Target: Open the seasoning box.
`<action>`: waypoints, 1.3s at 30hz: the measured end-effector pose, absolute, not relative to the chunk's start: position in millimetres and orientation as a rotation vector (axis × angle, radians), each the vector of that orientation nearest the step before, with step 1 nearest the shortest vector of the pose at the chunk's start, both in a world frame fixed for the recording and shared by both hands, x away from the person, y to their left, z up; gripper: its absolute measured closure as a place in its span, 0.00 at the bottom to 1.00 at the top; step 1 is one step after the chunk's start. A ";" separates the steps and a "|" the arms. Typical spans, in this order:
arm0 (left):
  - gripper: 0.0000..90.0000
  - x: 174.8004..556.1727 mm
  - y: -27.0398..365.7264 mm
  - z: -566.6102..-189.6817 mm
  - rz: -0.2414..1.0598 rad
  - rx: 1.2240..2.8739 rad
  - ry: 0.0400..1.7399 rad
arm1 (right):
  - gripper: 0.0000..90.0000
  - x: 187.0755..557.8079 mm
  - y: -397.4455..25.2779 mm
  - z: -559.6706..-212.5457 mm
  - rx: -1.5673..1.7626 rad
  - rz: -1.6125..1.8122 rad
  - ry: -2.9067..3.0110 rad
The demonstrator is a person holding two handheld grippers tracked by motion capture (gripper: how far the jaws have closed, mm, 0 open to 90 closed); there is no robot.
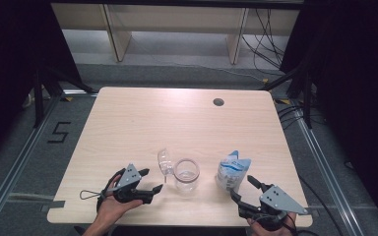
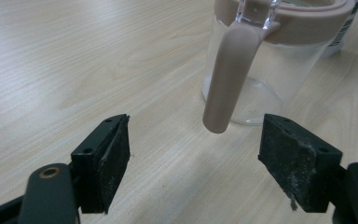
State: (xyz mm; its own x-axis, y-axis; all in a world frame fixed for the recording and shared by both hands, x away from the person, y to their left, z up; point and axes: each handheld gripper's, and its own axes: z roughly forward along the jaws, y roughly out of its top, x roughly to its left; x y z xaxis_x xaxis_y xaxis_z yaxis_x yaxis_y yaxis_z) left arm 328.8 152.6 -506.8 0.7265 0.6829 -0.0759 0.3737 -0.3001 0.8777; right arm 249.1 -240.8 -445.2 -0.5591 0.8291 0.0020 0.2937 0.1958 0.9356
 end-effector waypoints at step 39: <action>0.27 328.8 150.5 -509.0 0.387 1.946 0.798 | 0.21 312.2 -239.3 -480.2 0.974 1.435 2.036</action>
